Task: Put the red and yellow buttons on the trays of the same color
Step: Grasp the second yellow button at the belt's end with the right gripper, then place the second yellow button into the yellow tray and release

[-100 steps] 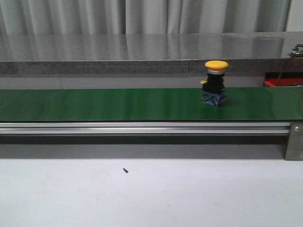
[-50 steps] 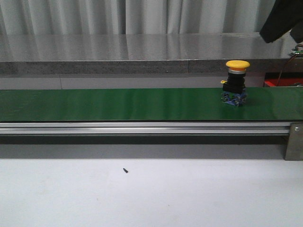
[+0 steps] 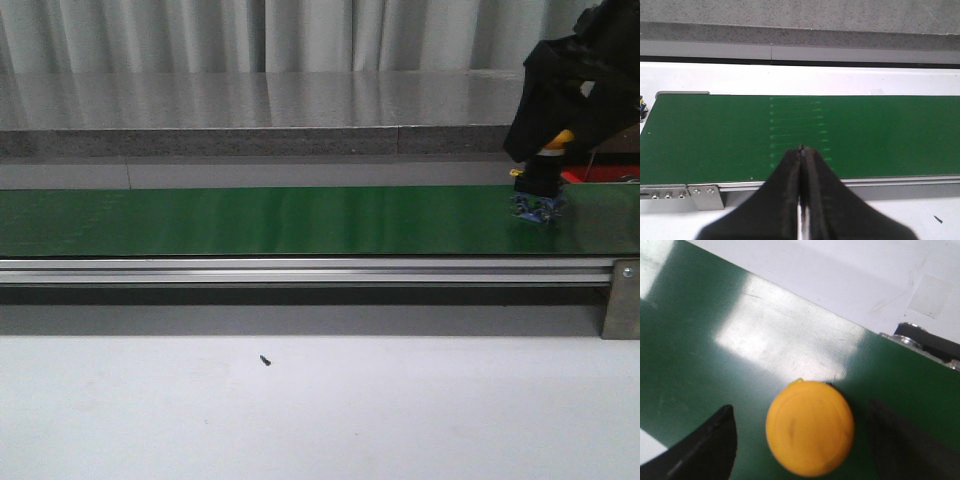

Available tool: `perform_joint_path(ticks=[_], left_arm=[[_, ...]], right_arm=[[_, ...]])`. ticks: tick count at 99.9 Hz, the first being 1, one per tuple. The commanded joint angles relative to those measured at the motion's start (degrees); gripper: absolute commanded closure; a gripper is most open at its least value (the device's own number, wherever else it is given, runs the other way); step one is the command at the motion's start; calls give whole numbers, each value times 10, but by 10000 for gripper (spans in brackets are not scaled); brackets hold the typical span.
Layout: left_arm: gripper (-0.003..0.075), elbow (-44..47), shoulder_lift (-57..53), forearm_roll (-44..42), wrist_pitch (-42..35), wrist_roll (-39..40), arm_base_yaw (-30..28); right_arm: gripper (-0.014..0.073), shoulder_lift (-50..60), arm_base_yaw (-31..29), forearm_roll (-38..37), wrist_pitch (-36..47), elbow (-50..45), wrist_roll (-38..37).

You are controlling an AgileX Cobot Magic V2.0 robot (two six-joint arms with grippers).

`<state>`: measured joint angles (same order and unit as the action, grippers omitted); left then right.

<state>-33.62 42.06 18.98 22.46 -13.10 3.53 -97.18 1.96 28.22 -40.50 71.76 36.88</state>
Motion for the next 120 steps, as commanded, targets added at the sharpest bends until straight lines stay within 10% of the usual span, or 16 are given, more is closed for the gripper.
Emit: perform_joint_path(ticks=[1, 25, 79, 120], left_arm=[[740, -15, -4, 9, -44, 2, 5], [740, -15, -4, 9, -44, 2, 5], [740, -15, -4, 9, -43, 2, 5], [739, -15, -4, 9, -43, 2, 5]], right_arm=[[123, 13, 0, -5, 28, 20, 7], [442, 14, -1, -26, 16, 20, 6], [445, 187, -137, -25, -93, -60, -27], [446, 335, -325, -25, 21, -213, -46]])
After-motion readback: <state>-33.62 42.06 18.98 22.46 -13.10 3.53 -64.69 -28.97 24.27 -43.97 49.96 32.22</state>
